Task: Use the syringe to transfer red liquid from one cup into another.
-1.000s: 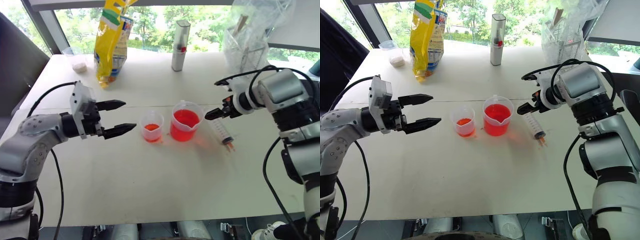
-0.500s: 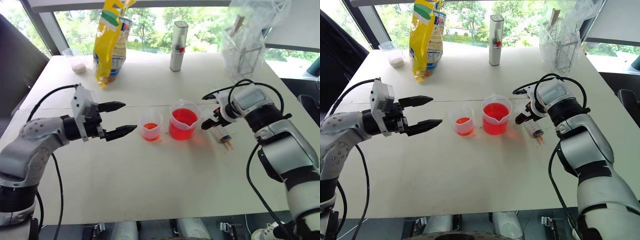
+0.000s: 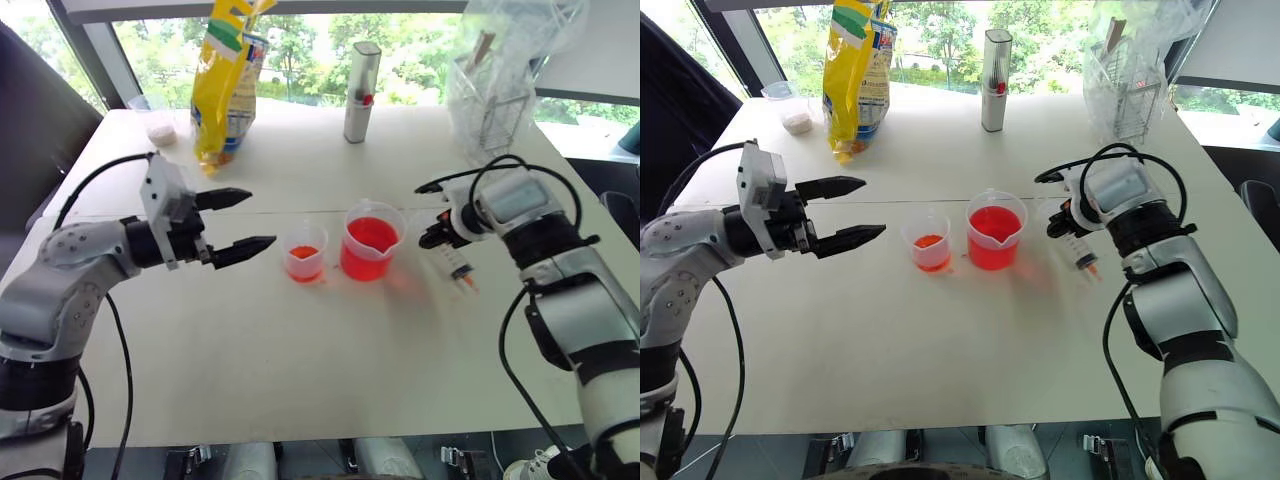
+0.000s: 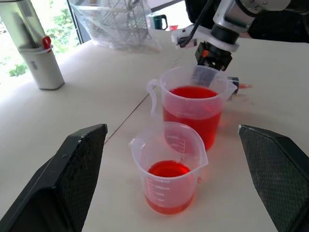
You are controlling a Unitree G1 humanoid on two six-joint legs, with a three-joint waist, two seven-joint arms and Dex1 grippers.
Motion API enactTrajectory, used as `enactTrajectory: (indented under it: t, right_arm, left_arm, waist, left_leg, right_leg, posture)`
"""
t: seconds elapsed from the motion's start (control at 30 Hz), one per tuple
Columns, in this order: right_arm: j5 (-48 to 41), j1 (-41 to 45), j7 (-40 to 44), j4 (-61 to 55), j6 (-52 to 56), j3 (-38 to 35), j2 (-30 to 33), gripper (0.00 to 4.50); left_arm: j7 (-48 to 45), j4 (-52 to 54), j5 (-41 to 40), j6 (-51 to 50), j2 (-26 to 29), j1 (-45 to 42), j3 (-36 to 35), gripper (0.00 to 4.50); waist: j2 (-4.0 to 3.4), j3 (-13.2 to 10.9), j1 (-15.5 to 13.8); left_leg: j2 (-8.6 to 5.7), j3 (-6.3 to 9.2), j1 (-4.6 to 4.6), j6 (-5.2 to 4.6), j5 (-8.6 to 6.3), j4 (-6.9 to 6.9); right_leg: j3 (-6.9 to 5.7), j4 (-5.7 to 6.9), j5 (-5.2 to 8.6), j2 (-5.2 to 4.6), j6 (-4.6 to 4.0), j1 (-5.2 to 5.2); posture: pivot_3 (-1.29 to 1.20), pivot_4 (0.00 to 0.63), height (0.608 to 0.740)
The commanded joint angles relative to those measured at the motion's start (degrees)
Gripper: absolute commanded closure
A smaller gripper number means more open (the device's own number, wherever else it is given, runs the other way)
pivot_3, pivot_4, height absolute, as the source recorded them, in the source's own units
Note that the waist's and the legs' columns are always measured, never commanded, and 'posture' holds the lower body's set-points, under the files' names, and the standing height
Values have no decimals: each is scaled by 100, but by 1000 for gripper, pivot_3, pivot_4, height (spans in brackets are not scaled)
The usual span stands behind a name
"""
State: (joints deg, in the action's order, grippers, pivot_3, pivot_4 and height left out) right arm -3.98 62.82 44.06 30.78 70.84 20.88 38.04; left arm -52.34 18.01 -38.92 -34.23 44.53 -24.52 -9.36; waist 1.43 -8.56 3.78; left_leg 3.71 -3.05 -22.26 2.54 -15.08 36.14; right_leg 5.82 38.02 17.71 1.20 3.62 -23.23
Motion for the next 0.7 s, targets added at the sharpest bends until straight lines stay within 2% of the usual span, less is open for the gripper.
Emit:
enactTrajectory:
  t: [0.03,0.13,0.23,0.33,0.43,0.53,0.7]
  right_arm:
    - [-146,-43,-598,-1331,-117,-1333,170,3130]
    - [-420,-246,-1096,-2479,-658,-2429,-140,3130]
    - [-788,-404,-1393,-3333,-1123,-3127,-643,3130]
    - [-1267,-599,-1495,-4012,-1376,-3570,-1137,3130]
    - [-1865,-891,-1782,-4546,-1660,-4024,-1916,3130]
    - [-2137,-1484,-1701,-4992,-2159,-3889,-2320,3130]
    - [-1887,-2626,-1633,-5122,-3402,-3267,-2648,3130]
  left_arm:
    - [-123,-250,17,129,-57,-441,43,0]
    - [-274,-568,53,144,-172,-890,215,0]
    - [-465,-854,128,182,-295,-1280,375,0]
    - [-678,-1208,338,396,-402,-1640,567,0]
    - [-809,-1597,439,529,-601,-2135,691,0]
    - [-896,-1988,520,625,-809,-2624,743,0]
    - [-1058,-2524,518,614,-1088,-3291,781,0]
  waist:
    - [-1,-1,5]
    - [-2,0,28]
    - [-3,1,29]
    - [-3,1,19]
    - [-3,2,14]
    - [-2,2,-9]
    - [-2,2,-15]
  left_leg:
    - [0,1,-2,0,0,-1]
    - [0,3,0,0,0,-5]
    - [5,7,5,0,0,-7]
    - [7,11,9,1,0,-8]
    - [6,9,8,2,1,0]
    - [0,9,2,2,1,4]
    - [-4,7,-1,2,1,4]
  right_leg:
    - [0,0,0,0,0,-1]
    - [-3,0,0,4,1,-2]
    - [-3,4,0,12,1,0]
    - [-4,8,0,15,0,4]
    - [-7,9,-1,10,0,9]
    - [-15,7,-1,4,1,11]
    - [-15,3,-1,2,3,11]
  posture:
    - [0,150,740]
    - [0,150,740]
    - [0,150,740]
    - [0,150,740]
    - [0,150,740]
    - [0,150,740]
    - [0,150,740]
